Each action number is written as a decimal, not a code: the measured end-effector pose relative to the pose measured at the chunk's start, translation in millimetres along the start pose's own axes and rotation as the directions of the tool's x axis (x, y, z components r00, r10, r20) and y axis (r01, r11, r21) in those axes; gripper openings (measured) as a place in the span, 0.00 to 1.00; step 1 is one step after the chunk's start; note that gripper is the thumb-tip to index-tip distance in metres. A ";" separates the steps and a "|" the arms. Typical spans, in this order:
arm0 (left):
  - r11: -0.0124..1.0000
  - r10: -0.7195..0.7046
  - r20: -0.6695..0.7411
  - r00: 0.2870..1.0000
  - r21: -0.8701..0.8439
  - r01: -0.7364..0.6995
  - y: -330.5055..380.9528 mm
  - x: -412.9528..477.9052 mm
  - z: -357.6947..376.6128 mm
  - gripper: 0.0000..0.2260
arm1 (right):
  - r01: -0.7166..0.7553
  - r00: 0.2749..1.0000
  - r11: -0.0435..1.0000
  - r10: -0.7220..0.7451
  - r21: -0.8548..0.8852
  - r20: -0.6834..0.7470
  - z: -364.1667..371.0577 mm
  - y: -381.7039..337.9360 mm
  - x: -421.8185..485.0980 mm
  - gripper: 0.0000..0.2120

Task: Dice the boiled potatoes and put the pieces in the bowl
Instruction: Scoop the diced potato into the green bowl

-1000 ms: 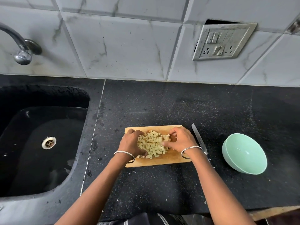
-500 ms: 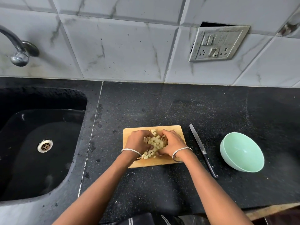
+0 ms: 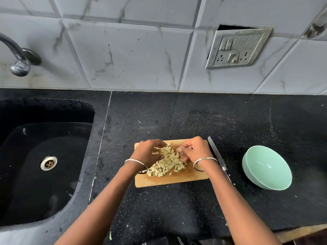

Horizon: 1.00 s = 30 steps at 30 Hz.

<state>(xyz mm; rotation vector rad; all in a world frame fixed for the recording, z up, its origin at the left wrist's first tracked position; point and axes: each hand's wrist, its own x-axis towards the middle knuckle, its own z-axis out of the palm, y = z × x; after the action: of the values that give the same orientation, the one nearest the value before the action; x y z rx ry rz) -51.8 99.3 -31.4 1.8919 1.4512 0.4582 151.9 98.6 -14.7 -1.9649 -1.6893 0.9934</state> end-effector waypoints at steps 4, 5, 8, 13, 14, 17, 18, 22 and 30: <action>0.997 -0.012 -0.141 0.990 0.070 0.022 4.4 11.2 4.9 0.09 | 0.031 0.999 0.999 -0.032 -0.040 -0.042 6.8 -2.8 -2.2 0.07; 0.995 -0.023 -0.155 0.988 0.096 0.038 5.2 15.9 6.4 0.09 | 0.024 0.999 0.999 -0.025 -0.046 -0.021 6.6 -2.5 -2.7 0.09; 0.978 -0.035 -0.118 0.992 0.199 0.058 7.8 30.4 10.9 0.11 | -0.023 0.993 1.000 0.023 0.002 0.117 1.4 2.5 -4.6 0.15; 0.967 -0.039 -0.084 0.996 0.248 0.058 10.5 46.5 18.2 0.10 | -0.106 0.984 0.984 0.083 0.144 0.157 -10.7 11.6 -2.6 0.14; 0.970 -0.048 -0.087 0.995 0.232 0.067 10.4 48.6 19.6 0.08 | -0.125 0.984 0.978 0.101 0.168 0.145 -12.2 12.2 -2.2 0.11; 0.976 -0.044 -0.075 0.996 0.212 0.059 11.9 52.9 22.5 0.04 | -0.116 0.992 0.974 0.105 0.192 0.071 -12.9 11.6 -2.7 0.04; 0.977 -0.029 -0.072 0.997 0.210 0.044 11.9 53.7 22.9 0.03 | -0.105 0.994 0.976 0.101 0.190 0.031 -12.3 10.8 -3.3 0.02; 0.979 0.055 -0.075 0.996 0.200 -0.039 6.9 50.2 26.1 0.04 | -0.065 0.997 0.980 0.070 0.188 -0.019 -6.4 12.0 -3.8 0.04; 0.991 0.112 -0.082 0.990 0.076 -0.106 -1.3 42.7 28.2 0.12 | 0.072 0.973 0.964 -0.012 -0.257 0.229 11.7 2.3 0.6 0.43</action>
<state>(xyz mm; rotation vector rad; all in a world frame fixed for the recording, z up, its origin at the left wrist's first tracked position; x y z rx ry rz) -21.1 130.9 -57.5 2.0381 1.4412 0.5524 145.3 96.7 -24.4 -2.0292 -2.0748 1.0563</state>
